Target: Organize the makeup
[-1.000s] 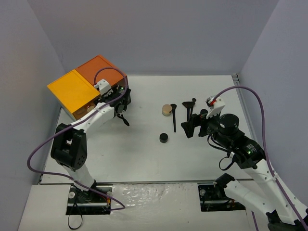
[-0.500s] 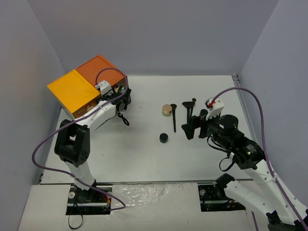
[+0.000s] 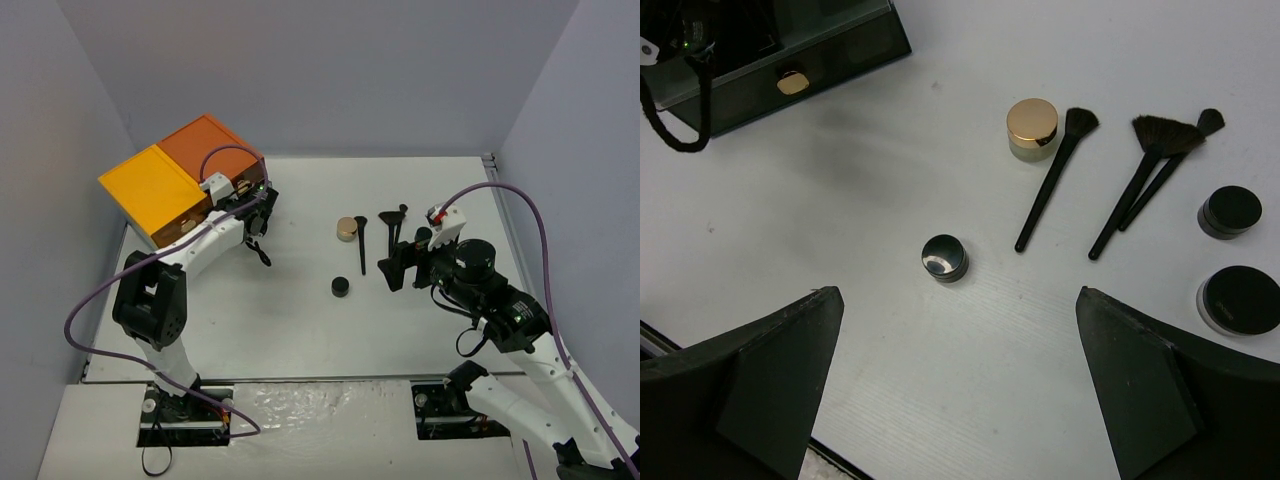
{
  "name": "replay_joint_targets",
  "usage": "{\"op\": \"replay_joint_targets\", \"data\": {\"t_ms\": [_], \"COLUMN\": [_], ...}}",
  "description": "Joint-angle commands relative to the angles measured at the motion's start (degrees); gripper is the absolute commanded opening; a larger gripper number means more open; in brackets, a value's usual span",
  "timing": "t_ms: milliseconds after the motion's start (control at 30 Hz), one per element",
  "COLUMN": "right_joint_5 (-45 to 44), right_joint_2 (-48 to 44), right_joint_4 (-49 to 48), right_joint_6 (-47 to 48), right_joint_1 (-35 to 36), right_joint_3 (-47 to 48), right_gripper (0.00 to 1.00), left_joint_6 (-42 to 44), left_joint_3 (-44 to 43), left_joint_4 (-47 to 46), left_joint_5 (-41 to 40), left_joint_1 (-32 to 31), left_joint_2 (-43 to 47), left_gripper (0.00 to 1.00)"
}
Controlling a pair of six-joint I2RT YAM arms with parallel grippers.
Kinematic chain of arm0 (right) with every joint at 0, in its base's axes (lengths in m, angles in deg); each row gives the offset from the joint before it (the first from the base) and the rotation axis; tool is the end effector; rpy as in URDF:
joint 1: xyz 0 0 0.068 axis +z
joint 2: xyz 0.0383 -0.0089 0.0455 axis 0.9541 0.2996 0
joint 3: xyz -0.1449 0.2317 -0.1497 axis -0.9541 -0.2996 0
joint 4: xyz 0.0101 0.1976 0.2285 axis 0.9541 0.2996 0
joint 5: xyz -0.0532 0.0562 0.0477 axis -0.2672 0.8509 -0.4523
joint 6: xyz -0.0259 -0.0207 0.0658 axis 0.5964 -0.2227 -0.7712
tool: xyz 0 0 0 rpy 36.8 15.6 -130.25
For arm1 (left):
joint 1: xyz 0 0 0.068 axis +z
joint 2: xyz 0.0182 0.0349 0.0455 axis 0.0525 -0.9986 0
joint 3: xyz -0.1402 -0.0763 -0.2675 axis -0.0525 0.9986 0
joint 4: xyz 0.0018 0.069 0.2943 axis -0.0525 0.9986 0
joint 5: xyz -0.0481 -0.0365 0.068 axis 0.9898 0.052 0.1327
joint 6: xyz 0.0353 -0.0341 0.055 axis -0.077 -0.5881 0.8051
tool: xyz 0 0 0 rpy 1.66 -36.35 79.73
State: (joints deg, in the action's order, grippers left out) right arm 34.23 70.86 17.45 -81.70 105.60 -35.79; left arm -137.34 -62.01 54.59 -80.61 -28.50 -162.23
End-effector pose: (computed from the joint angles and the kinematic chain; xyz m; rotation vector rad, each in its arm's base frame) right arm 0.1638 0.1117 0.4095 -0.3790 1.6957 0.6366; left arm 0.4050 -0.1449 0.2558 -0.9526 2.0004 0.2043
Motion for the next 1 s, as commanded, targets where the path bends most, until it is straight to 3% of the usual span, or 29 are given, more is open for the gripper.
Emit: {"op": "replay_joint_targets", "data": {"t_ms": [0,300,500,700,967], "right_joint_5": [0.0,0.2,0.5,0.5,-0.1], "right_joint_2": [-0.4,-1.1,-1.3,-1.3,-1.1], "right_joint_4": [-2.7,-2.7,-2.7,-2.7,-2.5], "right_joint_6": [1.0,1.1,0.9,0.9,0.0], "right_joint_1": [-0.1,-0.1,-0.1,-0.1,0.0], "right_joint_3": [0.8,0.9,0.9,1.1,2.3], "right_gripper": [1.0,1.0,1.0,1.0,1.0], "left_joint_6": [-6.8,-14.2,-17.2,-17.8,-13.6], "left_joint_3": [-0.2,4.1,5.3,4.0,-2.8], "left_joint_4": [8.0,14.8,17.1,18.4,19.5], "left_joint_5": [2.8,7.1,8.6,8.9,8.5], "left_joint_1": [-4.0,-11.0,-15.3,-16.7,-19.8], "left_joint_2": [6.5,10.0,12.0,12.6,13.1], "left_gripper": [0.16,0.21,0.29,0.48,0.87]}}
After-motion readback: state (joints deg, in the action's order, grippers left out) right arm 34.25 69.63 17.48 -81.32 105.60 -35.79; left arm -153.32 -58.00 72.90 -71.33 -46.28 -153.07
